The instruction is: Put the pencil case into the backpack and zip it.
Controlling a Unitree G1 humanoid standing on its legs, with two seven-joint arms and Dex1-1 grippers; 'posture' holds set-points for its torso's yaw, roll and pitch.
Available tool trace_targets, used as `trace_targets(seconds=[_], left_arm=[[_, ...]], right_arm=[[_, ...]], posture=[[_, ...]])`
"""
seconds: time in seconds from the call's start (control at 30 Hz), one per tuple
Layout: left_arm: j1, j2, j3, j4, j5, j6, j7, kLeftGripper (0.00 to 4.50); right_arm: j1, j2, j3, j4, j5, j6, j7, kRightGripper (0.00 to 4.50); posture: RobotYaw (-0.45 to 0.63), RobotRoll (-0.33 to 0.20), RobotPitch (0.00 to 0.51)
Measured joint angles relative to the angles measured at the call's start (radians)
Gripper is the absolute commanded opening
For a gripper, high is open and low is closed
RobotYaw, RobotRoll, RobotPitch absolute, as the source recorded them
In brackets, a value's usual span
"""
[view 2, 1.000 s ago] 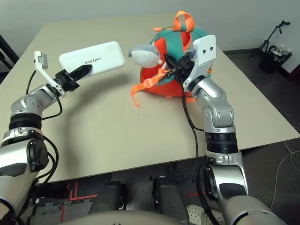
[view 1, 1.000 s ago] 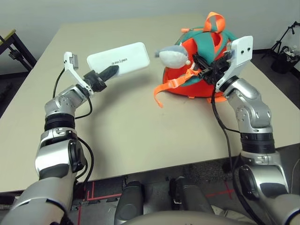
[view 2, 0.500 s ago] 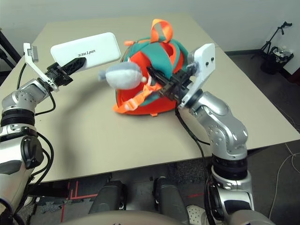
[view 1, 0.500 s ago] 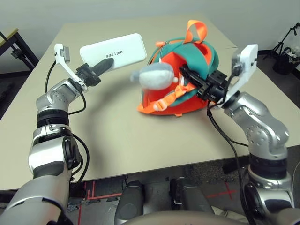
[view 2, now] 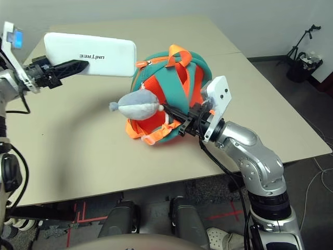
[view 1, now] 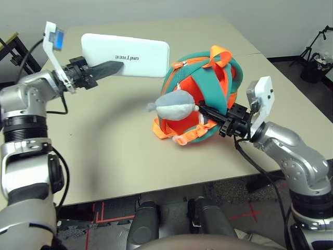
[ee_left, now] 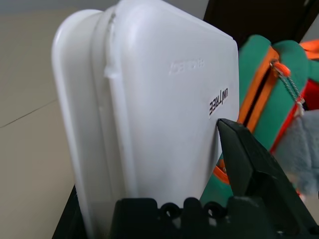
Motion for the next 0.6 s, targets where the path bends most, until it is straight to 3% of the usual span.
trace_targets(seconds=[0.23,0.4,0.6], left_arm=[[0.022,0.061,-0.005,-0.108,-0.009,0.062,-0.017,3.13],[0.104,0.064,-0.002,-0.212,-0.057,0.125,-0.013,3.13],[0.128,0.04,-0.001,-0.257,-0.073,0.135,0.028,3.13]], right_arm=[[0.003,-0.003,0.0,0.002,-0.006,-0.006,0.008,0.22],[0.003,-0.003,0.001,0.003,-0.006,-0.007,0.009,0.22],[-0.001,-0.002,0.001,0.018,-0.009,-0.008,0.013,0.22]], posture=[[0.1,0.0,0.07],[0.11,0.0,0.069],[0.11,0.0,0.062]])
